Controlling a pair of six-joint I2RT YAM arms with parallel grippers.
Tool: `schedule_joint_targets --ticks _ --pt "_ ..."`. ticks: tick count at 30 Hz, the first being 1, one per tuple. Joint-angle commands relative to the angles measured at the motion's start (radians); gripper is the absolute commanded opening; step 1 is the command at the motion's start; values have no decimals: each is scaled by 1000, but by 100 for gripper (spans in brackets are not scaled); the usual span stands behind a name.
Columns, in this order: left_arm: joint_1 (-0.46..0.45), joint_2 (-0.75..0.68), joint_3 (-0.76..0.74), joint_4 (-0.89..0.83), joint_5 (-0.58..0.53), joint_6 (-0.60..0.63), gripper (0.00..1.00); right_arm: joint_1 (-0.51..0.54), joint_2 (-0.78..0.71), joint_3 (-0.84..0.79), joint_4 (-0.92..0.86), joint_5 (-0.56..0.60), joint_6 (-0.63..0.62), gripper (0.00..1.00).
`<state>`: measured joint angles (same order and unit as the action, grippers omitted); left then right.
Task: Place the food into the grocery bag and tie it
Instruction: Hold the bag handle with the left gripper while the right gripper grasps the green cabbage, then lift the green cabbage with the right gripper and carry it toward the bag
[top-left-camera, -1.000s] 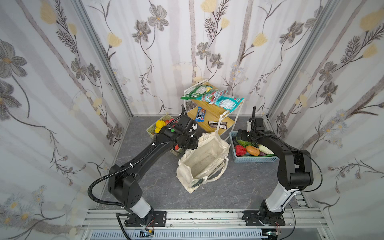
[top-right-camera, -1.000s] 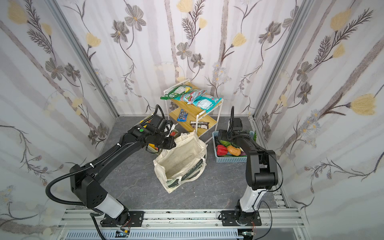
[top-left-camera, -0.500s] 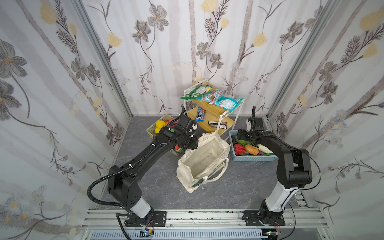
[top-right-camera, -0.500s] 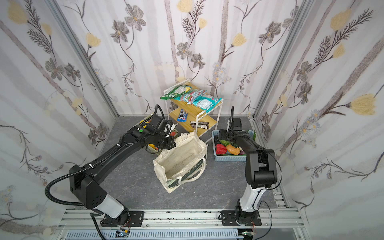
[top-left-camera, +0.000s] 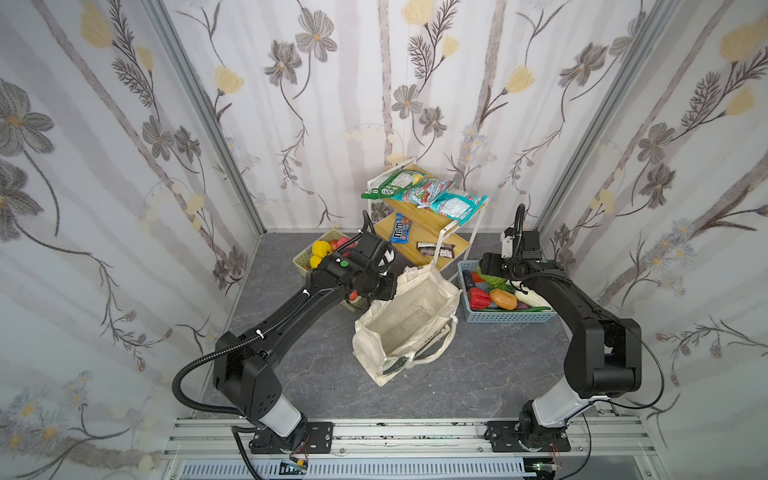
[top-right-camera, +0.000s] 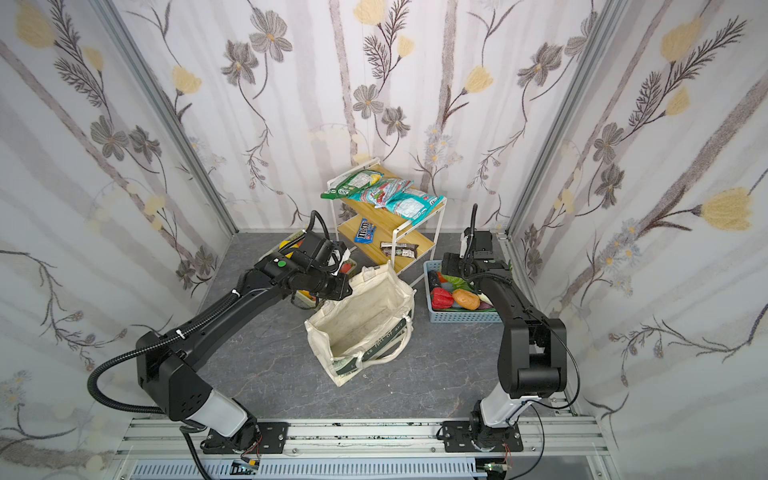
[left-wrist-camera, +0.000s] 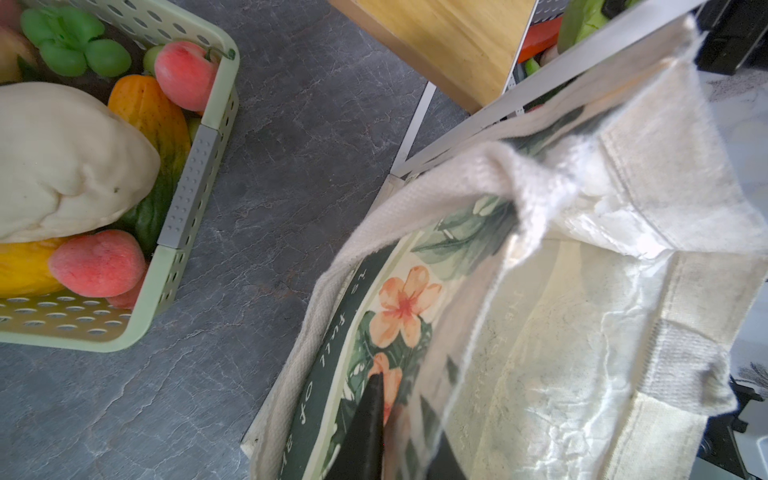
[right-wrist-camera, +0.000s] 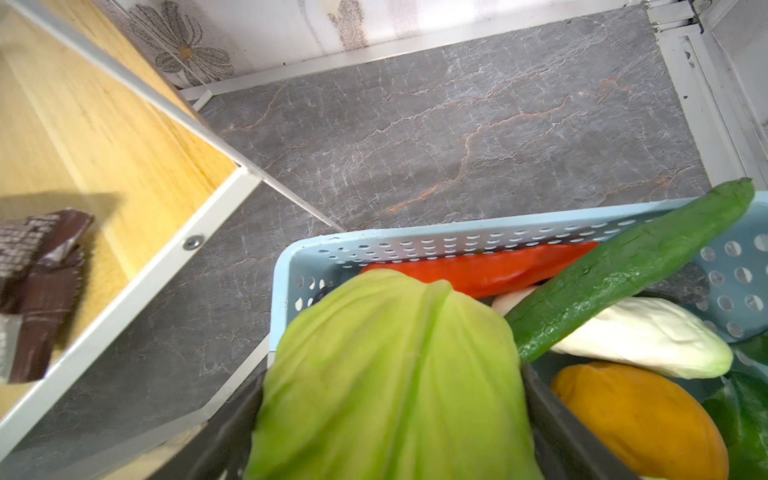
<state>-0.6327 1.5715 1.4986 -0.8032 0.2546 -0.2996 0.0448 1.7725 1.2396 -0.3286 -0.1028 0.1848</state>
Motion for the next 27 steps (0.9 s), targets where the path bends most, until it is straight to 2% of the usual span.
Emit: schedule_joint_targets --ticks 1,15,25,27 --pt "-2 -17 -19 34 -7 -22 15 -2 -35 18 -14 -18 -19 83" --pt "-4 -24 -37 52 -8 0 17 -3 -168 -21 -76 -85 -15 80" --pt "-4 -24 -31 41 -21 13 24 10 -295 -122 -88 -136 -5 78" --pt "-4 -27 -31 44 -23 10 29 14 -316 -136 -87 -151 0 78"
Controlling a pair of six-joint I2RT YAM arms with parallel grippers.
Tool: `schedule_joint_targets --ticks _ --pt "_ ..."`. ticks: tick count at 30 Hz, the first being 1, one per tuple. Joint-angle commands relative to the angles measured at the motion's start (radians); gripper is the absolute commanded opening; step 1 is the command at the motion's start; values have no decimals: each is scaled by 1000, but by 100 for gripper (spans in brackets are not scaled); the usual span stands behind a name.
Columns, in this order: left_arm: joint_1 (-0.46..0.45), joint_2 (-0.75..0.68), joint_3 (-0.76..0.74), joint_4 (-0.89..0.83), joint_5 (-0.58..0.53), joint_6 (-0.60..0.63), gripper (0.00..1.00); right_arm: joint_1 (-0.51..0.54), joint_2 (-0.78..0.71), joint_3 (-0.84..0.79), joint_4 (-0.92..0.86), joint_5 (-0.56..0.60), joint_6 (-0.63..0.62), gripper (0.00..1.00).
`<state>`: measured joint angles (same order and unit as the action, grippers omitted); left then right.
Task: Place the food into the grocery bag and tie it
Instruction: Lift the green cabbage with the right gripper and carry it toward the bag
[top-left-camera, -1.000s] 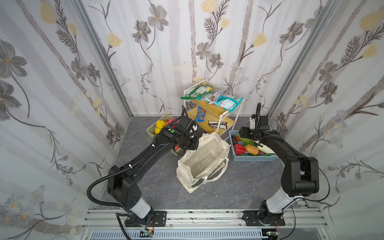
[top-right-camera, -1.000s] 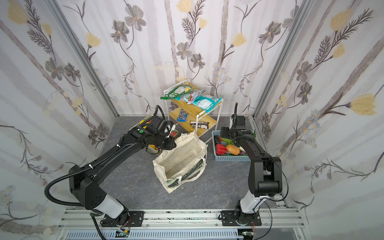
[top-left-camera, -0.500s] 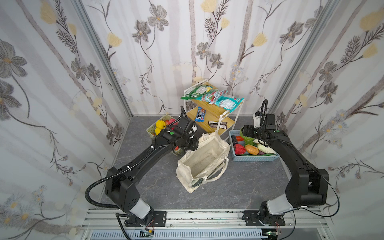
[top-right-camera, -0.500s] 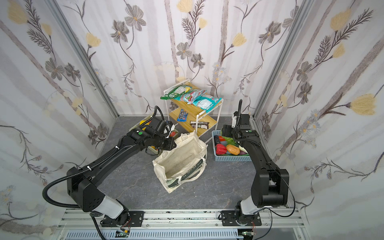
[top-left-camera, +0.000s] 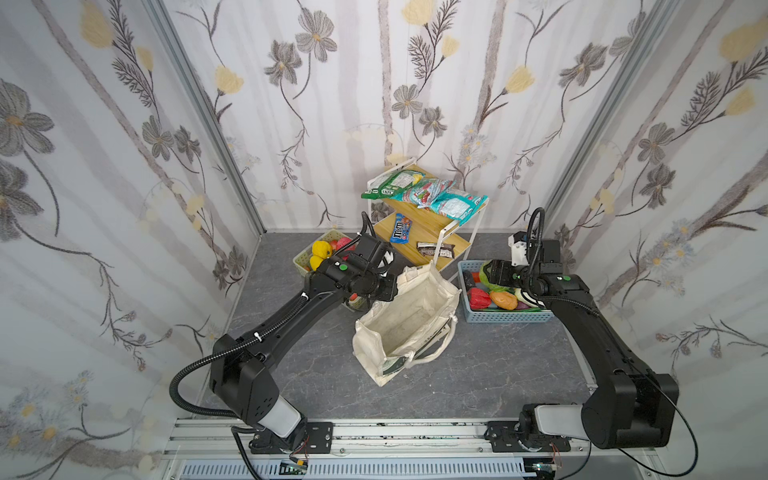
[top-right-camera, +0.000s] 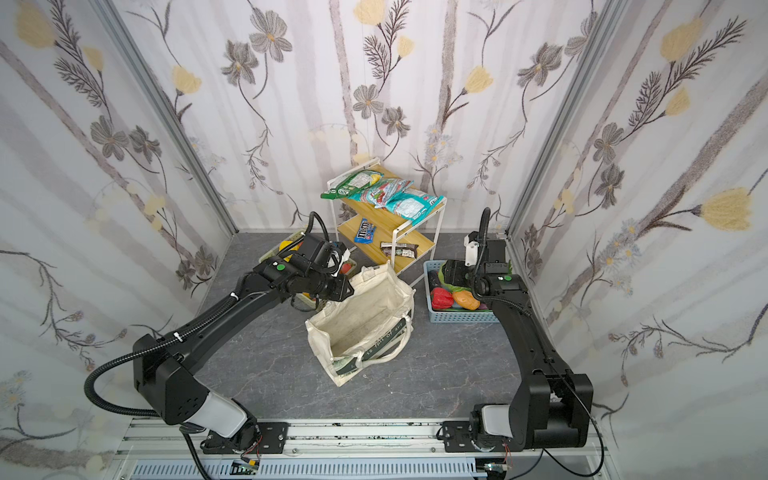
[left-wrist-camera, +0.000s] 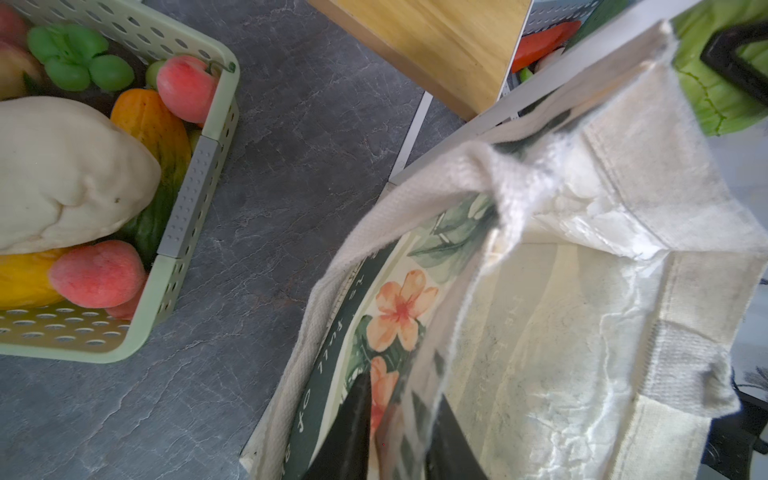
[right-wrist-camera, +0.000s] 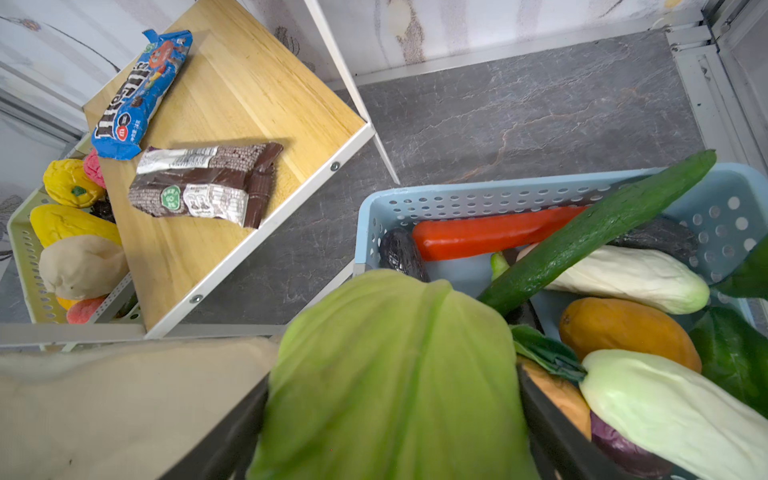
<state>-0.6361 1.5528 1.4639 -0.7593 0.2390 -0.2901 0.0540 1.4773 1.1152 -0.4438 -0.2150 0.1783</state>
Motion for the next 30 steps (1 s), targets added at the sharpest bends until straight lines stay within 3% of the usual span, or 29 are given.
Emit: schedule_joint_targets --ticks 1,6,11,23,30 --pt "-1 -8 7 0 -8 -1 35 6 -32 -16 28 -44 6 78" --pt "-1 2 27 -14 -10 1 58 13 -62 -25 20 -58 7 78" --pt "-1 1 50 -33 -29 6 70 24 -93 -37 14 -81 12 77" --pt "1 20 83 -66 -56 11 72 75 -212 -64 20 -146 53 76" --pt "2 24 87 -64 -58 7 67 107 -270 -66 17 -156 76 76"
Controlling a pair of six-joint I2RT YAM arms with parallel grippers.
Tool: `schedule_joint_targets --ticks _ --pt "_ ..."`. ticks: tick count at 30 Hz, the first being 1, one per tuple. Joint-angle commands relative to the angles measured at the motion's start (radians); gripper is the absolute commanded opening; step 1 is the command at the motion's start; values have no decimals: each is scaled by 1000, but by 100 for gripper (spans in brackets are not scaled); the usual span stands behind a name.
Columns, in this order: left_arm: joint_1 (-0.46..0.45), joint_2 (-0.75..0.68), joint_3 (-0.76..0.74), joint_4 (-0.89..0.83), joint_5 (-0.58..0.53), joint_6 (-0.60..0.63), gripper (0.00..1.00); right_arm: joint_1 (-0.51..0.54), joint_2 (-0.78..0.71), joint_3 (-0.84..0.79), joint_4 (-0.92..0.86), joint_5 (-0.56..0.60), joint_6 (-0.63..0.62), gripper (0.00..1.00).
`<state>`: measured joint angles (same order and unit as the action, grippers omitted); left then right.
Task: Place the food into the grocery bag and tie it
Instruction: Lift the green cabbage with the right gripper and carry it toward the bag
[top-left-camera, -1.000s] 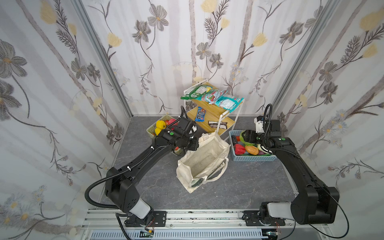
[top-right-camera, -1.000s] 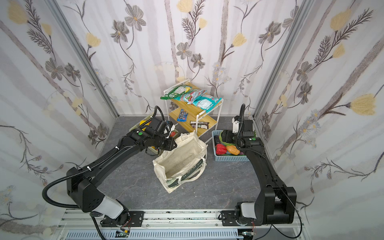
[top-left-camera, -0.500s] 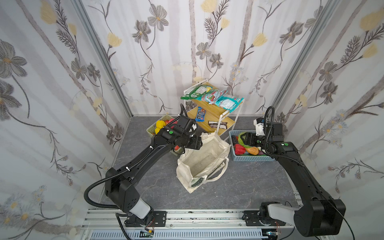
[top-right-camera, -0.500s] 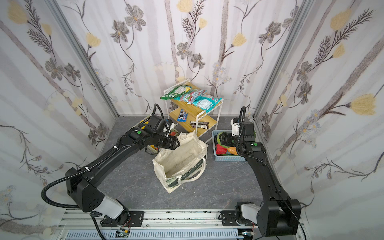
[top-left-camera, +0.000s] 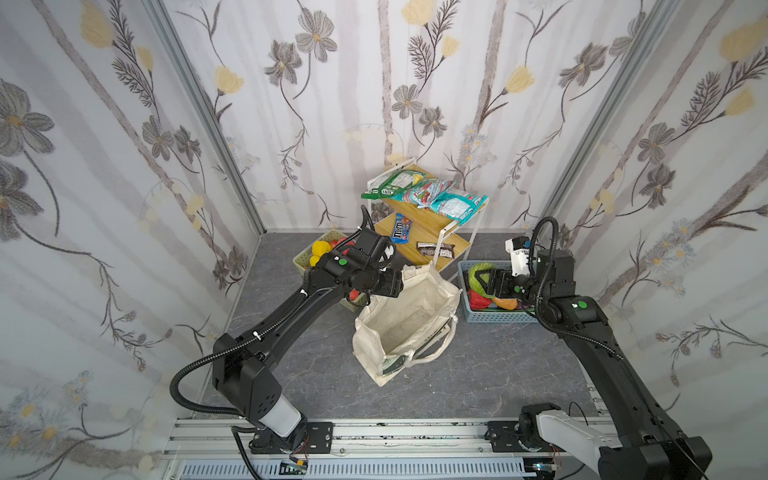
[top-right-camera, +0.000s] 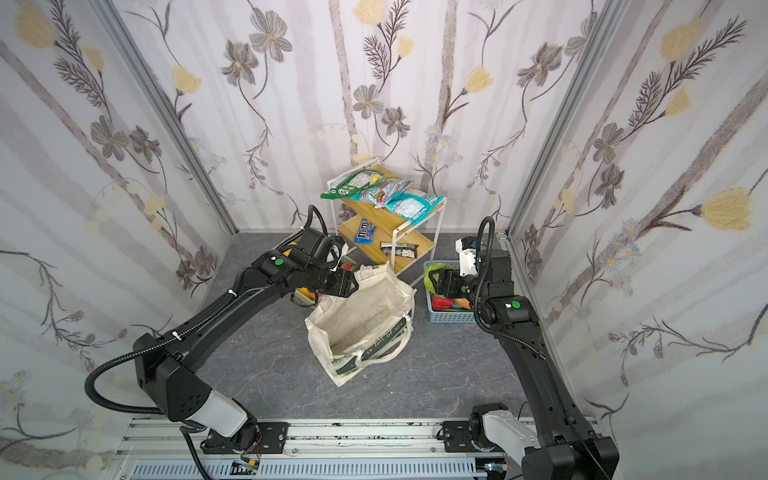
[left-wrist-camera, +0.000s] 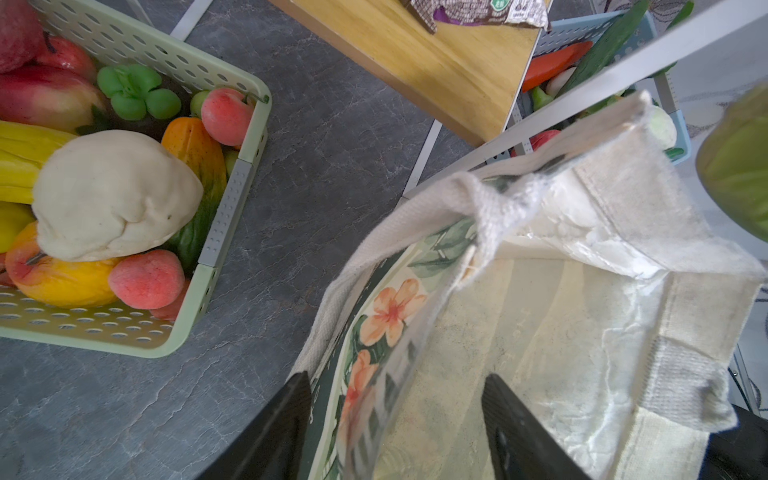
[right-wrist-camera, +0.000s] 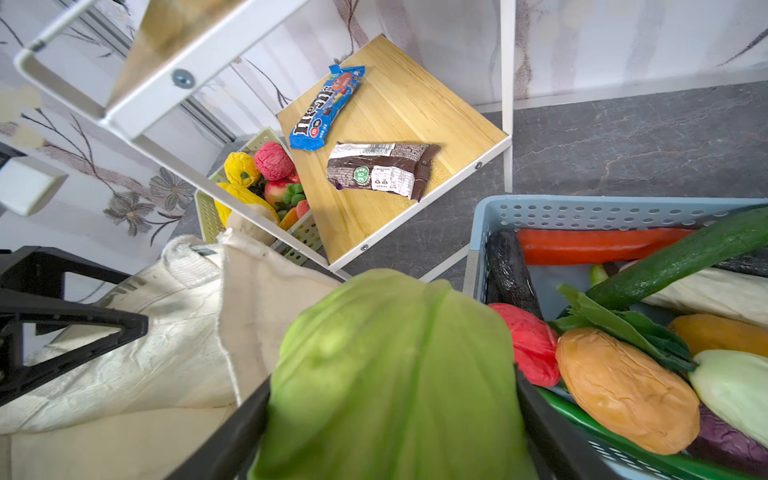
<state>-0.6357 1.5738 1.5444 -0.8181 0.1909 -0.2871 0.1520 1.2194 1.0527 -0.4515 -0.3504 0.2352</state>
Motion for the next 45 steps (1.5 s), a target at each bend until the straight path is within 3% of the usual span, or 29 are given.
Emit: schedule_joint_targets --ticks 1,21,45 --pt "0 3 6 -4 -10 3 66 15 -20 -3 25 -23 21 76" --pt "-3 11 7 1 -11 -11 57 183 -120 -3 131 -70 134 75" --pt "-12 18 6 7 -11 -20 42 453 37 0 311 -44 195 73"
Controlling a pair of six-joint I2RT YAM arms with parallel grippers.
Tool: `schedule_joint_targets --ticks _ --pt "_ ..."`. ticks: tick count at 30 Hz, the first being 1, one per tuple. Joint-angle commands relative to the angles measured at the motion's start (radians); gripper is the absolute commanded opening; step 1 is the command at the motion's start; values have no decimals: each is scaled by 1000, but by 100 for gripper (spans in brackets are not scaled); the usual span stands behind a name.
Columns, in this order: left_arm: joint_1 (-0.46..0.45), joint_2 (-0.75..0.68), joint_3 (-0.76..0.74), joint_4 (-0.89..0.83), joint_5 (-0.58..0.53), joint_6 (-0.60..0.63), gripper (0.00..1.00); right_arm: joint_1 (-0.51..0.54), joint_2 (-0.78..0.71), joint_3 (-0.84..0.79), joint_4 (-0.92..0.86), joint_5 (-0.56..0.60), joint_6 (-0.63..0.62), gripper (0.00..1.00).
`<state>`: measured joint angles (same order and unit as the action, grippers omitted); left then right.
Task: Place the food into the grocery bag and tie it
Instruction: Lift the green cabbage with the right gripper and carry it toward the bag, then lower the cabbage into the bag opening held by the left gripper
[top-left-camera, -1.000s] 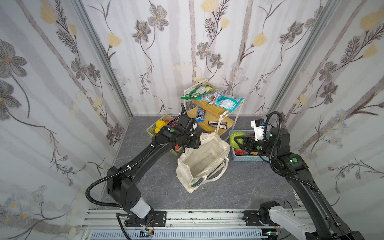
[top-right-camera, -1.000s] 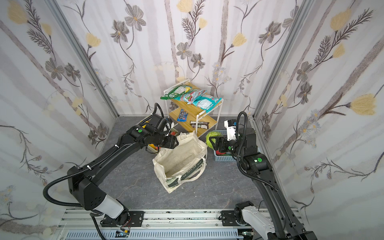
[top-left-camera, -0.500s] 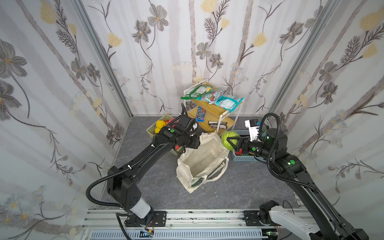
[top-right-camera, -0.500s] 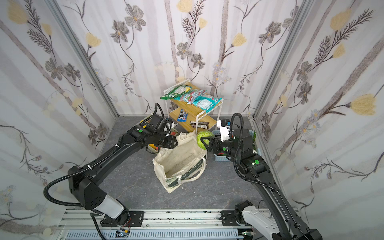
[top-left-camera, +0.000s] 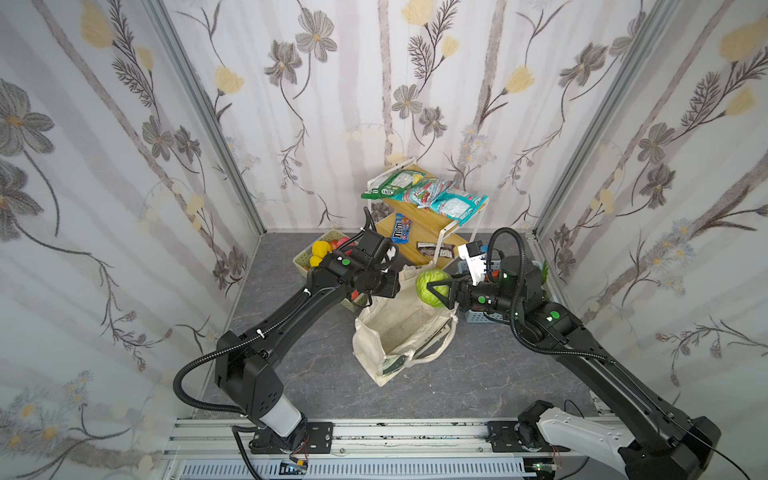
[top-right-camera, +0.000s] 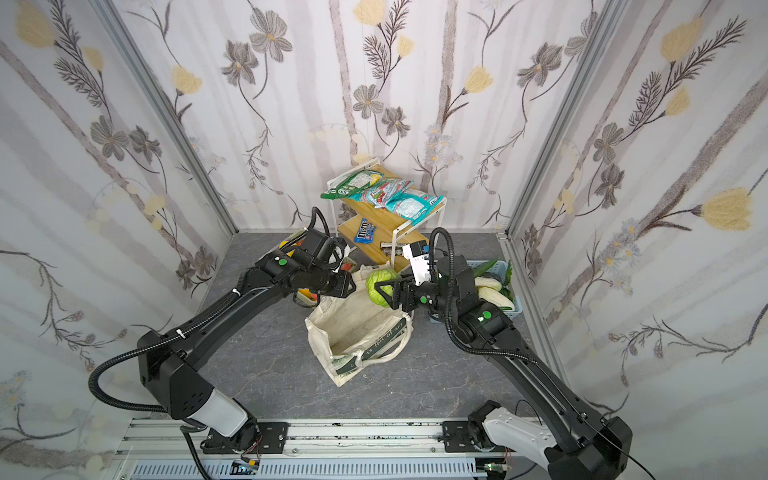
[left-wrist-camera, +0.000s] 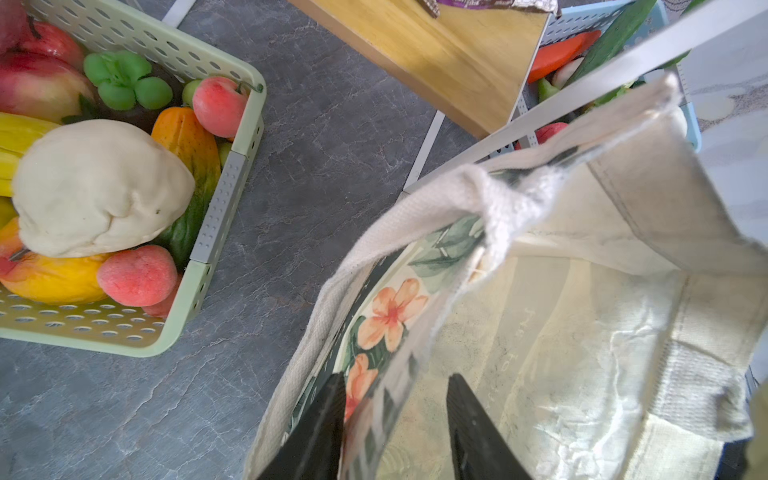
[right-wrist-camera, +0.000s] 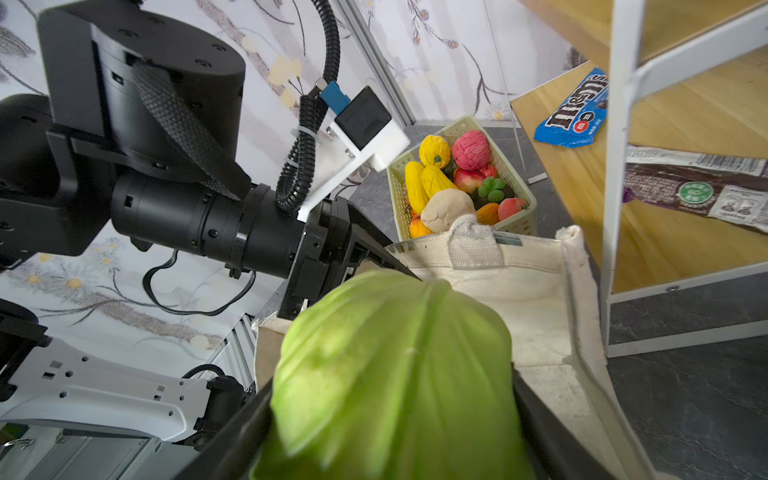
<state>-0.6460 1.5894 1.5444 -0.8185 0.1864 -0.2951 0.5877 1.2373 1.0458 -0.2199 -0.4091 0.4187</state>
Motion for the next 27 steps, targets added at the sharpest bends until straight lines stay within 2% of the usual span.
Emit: schedule_joint_targets --ticks 1,18,27 --pt "-3 2 7 7 -7 -12 42 25 29 8 83 16 14 73" --pt "-10 6 19 3 -11 -10 38 77 147 -13 111 27 12 72" --pt "-15 3 17 3 -10 -7 33 91 191 -36 101 59 7 71"
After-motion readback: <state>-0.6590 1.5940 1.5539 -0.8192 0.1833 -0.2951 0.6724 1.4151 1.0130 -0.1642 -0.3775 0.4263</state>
